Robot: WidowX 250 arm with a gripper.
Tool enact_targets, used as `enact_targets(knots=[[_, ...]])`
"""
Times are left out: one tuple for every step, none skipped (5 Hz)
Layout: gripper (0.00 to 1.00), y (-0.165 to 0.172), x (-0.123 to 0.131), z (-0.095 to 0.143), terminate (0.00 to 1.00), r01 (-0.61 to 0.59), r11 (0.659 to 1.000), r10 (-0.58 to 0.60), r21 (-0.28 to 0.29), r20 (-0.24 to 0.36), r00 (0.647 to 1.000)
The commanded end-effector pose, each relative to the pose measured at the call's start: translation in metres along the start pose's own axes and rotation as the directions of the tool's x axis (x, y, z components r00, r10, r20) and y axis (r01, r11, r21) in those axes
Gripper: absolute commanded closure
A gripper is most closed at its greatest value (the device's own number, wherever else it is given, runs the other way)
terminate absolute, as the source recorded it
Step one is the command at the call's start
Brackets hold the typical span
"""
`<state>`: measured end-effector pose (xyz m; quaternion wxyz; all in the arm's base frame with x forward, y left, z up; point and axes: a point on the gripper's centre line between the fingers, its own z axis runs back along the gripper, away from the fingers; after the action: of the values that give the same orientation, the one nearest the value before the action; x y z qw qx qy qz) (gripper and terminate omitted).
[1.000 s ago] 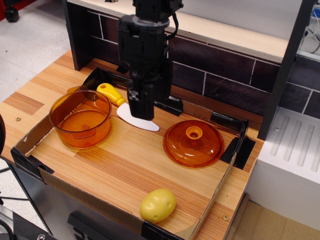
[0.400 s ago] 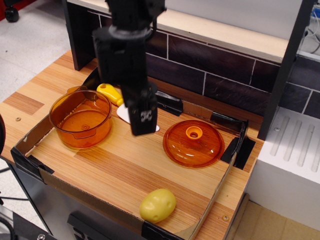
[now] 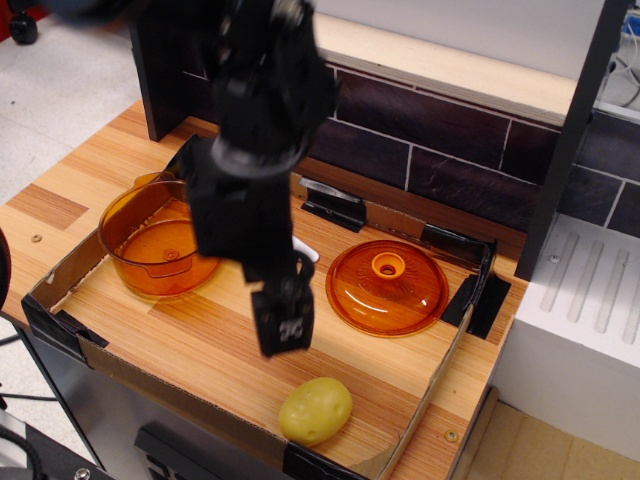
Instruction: Put potato in pot
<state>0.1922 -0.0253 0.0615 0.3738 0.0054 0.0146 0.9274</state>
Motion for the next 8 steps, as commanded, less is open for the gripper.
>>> enact_targets(knots=[[0.00,0.021,-0.014,-0.016,0.00,-0.056,0.998,0.057,0.022,-0.011,0.998],[0.00,0.025,-0.018,-0.021,0.00,-0.075,0.997,0.075,0.020,-0.025,0.997],[0.00,0.025,-0.019,-0.034,0.00,-0.083,0.997,0.083,-0.003,-0.018,0.996],[0.00,0.021,-0.019,-0.047,0.00,-0.094,0.995,0.094,-0.029,-0.010,0.996],[0.00,0.018,-0.019,-0.056,0.00,-0.097,0.995,0.098,-0.038,0.012,0.995],[1.00,0.020,-0.017,-0.057,0.00,-0.105,0.994,0.104,-0.030,-0.015,0.994],[1.00,0.020,-0.017,-0.051,0.00,-0.078,0.997,0.078,-0.007,-0.031,0.996],[1.00,0.014,-0.017,-0.033,0.00,-0.093,0.996,0.092,-0.016,-0.043,0.995]])
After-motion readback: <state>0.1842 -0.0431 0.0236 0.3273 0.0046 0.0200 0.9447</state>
